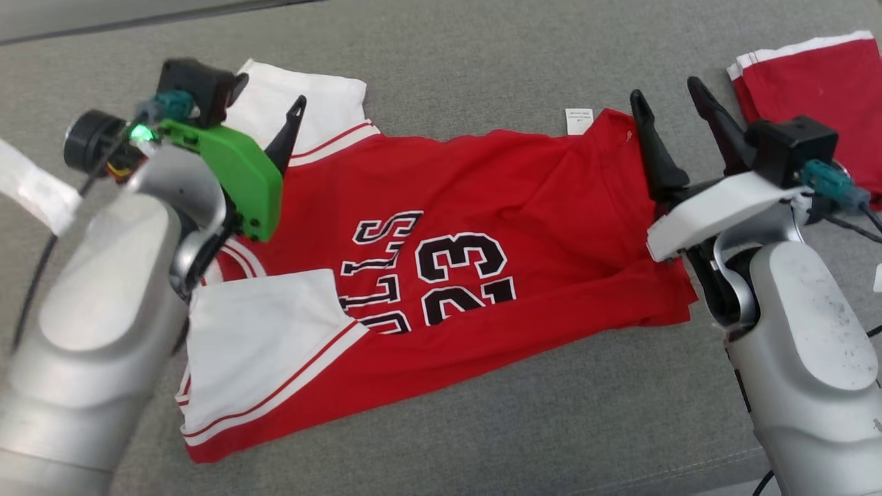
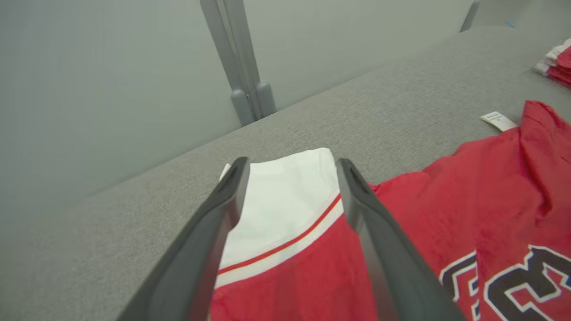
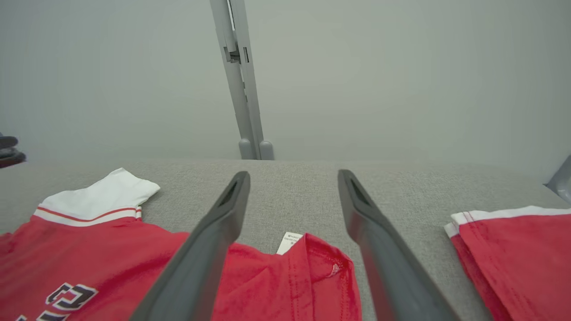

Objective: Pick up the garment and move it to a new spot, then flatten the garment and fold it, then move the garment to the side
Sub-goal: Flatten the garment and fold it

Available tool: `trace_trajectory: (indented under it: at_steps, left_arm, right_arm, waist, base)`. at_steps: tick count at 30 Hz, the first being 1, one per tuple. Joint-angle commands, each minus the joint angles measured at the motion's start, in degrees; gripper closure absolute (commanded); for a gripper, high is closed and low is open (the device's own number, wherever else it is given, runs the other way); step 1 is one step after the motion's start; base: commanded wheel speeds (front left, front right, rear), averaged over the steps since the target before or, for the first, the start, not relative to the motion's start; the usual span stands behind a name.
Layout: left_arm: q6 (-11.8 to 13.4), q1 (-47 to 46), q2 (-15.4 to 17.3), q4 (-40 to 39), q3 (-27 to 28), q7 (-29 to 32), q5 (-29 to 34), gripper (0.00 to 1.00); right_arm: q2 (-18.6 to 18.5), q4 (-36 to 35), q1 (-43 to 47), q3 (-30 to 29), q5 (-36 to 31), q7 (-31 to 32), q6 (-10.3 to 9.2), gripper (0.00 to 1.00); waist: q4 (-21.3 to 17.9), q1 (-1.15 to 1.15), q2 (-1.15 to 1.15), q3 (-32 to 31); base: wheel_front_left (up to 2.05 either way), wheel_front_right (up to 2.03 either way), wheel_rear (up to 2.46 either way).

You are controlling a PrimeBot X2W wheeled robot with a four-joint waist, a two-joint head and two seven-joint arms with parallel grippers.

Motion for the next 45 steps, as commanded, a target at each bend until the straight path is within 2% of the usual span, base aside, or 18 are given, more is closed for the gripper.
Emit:
trace_trajectory:
  at_steps: [1,4,8,16,28,37,39,40,45]
  left_arm:
    - [0.09,-4.28,4.58,-0.03,-2.80,3.17,-2.23,0.00]
    - [0.10,-11.14,9.79,0.00,-9.87,10.50,-9.40,0.00]
    - [0.09,-17.98,15.42,1.61,-15.21,15.54,-15.80,0.00]
    - [0.09,-25.60,21.72,7.28,-25.25,16.61,-19.39,0.00]
    - [0.09,-31.59,21.42,15.54,-32.63,13.31,-23.55,0.00]
    - [0.08,-33.12,20.27,22.01,-35.41,15.69,-27.02,0.00]
    - [0.08,-32.58,19.96,22.97,-36.02,17.98,-28.64,0.56]
    - [0.08,-32.49,19.86,22.97,-36.47,18.78,-29.11,1.00]
    - [0.09,-32.58,19.23,22.19,-37.21,16.99,-30.96,1.00]
  right_arm:
    - [-0.08,-0.22,-1.73,0.02,1.19,-0.22,-0.09,0.00]
    - [0.07,-0.46,-3.82,0.23,2.36,-0.53,-0.08,0.00]
    - [0.31,-0.65,-5.60,1.96,2.78,-1.06,-0.08,0.00]
    - [1.48,-1.34,-7.47,4.80,3.66,-1.94,-0.08,0.00]
    - [2.43,-0.71,-6.34,5.55,3.68,-3.30,-0.08,0.00]
    - [2.69,-0.28,-6.49,5.71,3.57,-3.41,-0.08,0.00]
    - [2.61,-0.16,-6.50,5.76,3.49,-3.31,-0.08,0.00]
    - [2.54,-0.13,-6.51,5.74,3.42,-3.24,-0.08,0.00]
    - [1.90,0.29,-6.33,5.03,3.17,-2.99,-0.08,0.00]
  waist:
    - [-4.81,-0.01,0.00,6.08]
    - [-6.14,-0.01,0.00,8.09]
    - [-7.83,-0.01,0.00,10.43]
    - [-10.70,-0.01,0.00,13.36]
    - [-12.10,-0.01,0.00,15.44]
    - [-12.06,-0.01,0.00,15.64]
    - [-11.93,-0.01,0.00,15.54]
    - [-11.83,-0.01,0.00,15.50]
    - [-10.53,-0.01,0.00,14.59]
  base:
    - [0.00,0.00,0.00]
    - [0.00,0.00,0.00]
    - [0.00,0.00,0.00]
    - [0.00,0.00,0.00]
    - [0.00,0.00,0.00]
    - [0.00,0.00,0.00]
    - [0.00,0.00,0.00]
    - [0.00,0.00,0.00]
    - [0.00,0.00,0.00]
